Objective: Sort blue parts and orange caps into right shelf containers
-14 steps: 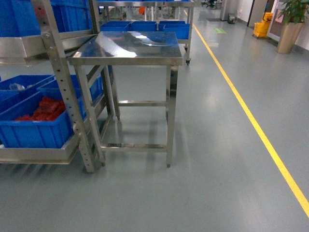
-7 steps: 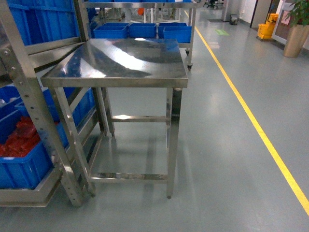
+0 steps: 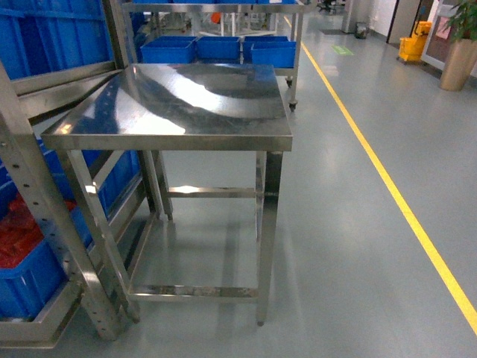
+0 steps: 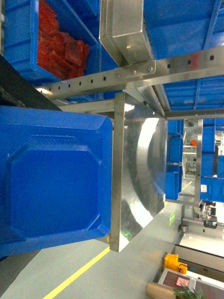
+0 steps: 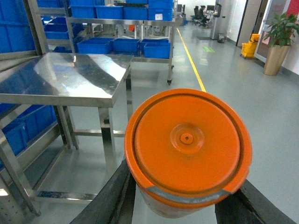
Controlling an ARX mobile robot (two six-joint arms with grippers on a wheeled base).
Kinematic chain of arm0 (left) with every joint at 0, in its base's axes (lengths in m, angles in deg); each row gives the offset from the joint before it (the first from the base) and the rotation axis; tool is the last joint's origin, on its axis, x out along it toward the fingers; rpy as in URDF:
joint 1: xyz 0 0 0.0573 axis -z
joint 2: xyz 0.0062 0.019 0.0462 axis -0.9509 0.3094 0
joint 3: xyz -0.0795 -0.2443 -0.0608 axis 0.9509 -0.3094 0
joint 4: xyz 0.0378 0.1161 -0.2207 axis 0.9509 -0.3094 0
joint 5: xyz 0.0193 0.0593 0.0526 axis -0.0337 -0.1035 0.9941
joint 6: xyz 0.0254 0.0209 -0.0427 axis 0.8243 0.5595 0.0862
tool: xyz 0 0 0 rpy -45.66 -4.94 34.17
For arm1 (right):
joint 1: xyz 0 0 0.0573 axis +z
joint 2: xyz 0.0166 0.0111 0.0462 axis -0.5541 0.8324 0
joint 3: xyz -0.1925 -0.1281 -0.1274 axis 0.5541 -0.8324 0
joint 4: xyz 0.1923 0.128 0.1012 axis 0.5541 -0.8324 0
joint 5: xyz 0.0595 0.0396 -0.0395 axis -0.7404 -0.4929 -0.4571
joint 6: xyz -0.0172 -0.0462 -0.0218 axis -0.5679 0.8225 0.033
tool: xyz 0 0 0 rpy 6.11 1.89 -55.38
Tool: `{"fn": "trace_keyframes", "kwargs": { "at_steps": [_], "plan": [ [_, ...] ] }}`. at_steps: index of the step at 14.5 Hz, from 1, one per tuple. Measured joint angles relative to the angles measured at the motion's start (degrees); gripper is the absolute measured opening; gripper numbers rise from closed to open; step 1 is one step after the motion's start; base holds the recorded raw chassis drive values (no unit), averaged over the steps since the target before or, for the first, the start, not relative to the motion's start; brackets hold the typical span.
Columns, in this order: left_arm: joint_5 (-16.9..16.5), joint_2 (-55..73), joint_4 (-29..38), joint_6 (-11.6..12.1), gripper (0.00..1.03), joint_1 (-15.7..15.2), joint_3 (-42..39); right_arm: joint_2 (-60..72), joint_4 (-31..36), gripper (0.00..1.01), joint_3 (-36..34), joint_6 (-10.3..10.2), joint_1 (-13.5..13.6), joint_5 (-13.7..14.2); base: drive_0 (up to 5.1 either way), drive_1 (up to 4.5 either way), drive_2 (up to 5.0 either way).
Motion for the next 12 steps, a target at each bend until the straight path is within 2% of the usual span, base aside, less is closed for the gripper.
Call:
{"fn": "trace_keyframes", "kwargs": {
  "at_steps": [4, 12],
  "plan": [
    [0.0, 0.0, -0.6, 0.0, 0.43, 0.0, 0.0, 0.0, -0.1, 0.41, 0.0, 0.0, 0.0, 0.0, 0.1, 4.29, -4.1],
    [0.0, 0.0, -0.2, 0.0, 0.43, 0.0, 0.0, 0.0, 0.0, 0.41, 0.0, 0.0, 0.0, 0.0, -4.9, 2.57, 2.6]
  ]
}}
